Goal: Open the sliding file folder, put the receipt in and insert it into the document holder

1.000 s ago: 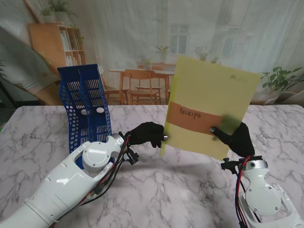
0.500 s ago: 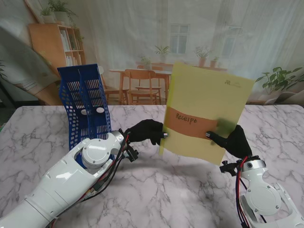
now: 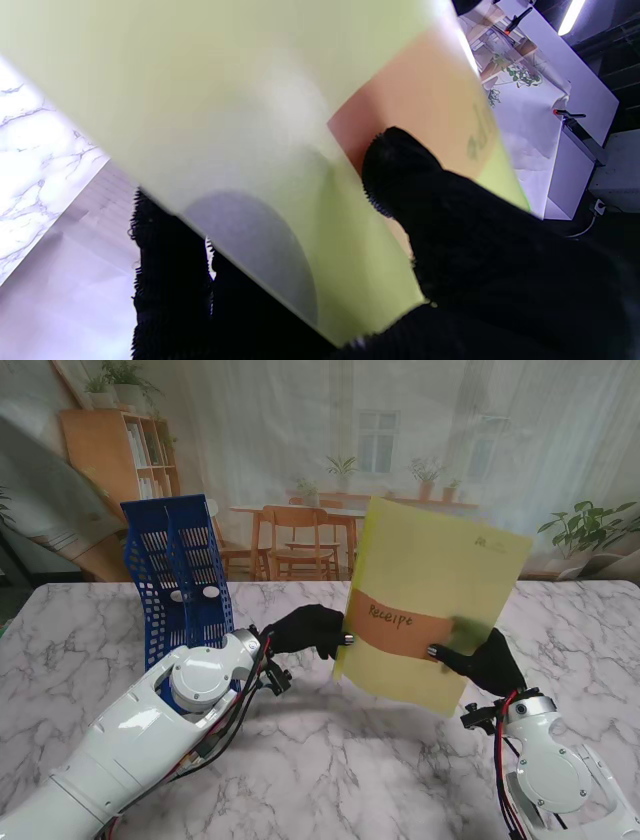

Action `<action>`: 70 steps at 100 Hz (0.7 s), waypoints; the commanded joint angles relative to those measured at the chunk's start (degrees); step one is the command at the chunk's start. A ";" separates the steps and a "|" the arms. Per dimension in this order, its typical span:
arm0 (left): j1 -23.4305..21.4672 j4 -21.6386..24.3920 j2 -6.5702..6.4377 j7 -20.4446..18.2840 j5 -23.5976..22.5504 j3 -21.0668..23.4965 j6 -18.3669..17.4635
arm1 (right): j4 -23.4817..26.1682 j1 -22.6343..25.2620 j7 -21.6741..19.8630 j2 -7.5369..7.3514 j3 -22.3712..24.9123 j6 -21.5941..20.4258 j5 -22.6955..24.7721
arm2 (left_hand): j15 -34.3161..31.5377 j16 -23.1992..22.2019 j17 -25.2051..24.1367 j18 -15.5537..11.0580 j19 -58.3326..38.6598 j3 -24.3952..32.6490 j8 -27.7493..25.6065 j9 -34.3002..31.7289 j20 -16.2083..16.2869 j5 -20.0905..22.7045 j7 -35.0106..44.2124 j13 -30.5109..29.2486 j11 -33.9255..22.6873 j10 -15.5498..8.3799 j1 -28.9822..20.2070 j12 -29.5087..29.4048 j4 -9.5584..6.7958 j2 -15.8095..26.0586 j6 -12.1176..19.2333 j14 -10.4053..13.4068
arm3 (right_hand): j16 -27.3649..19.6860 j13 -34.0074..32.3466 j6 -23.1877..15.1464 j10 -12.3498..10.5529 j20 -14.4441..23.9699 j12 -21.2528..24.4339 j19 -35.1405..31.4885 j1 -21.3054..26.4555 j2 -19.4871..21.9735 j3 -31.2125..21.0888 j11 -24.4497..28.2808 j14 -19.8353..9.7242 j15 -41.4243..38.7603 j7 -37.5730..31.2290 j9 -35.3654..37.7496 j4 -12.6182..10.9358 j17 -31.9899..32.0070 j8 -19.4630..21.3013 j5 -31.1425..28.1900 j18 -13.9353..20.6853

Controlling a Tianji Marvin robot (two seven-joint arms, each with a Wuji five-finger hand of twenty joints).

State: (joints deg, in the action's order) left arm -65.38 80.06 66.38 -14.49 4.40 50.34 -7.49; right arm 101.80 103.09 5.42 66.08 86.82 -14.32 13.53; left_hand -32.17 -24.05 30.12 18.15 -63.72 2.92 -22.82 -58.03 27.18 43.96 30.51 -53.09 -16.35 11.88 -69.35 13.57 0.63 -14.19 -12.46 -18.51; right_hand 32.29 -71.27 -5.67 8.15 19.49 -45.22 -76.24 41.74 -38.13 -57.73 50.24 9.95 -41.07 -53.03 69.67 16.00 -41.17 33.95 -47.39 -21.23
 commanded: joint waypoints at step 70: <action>1.29 0.78 0.64 -0.26 -0.27 0.06 -0.01 | -2.20 -0.36 0.70 -0.66 -1.69 0.59 9.25 | -2.04 -0.26 0.25 -3.59 -2.63 -0.59 -0.57 -2.14 -0.44 2.45 2.95 -0.77 -1.64 -1.07 -2.44 0.52 -0.91 3.07 2.56 2.56 | 1.37 -2.12 -6.69 0.18 1.02 -1.72 -1.58 5.01 3.82 -7.51 2.86 -0.01 -3.18 -6.89 2.17 -2.81 -0.60 3.10 -6.59 -0.66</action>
State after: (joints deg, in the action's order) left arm -64.72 79.85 66.31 -14.20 3.82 50.38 -7.22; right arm 100.54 102.42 6.62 65.41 85.80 -14.30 21.99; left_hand -32.17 -24.05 30.03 18.94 -64.23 2.92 -22.83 -58.05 27.17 43.96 30.61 -53.06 -16.41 11.90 -69.36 13.57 0.63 -14.26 -12.46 -19.33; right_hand 32.88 -71.28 -5.67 8.08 19.51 -46.08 -76.32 41.06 -37.56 -57.72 50.92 10.00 -41.22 -52.99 70.43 16.53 -41.29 34.00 -47.36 -21.24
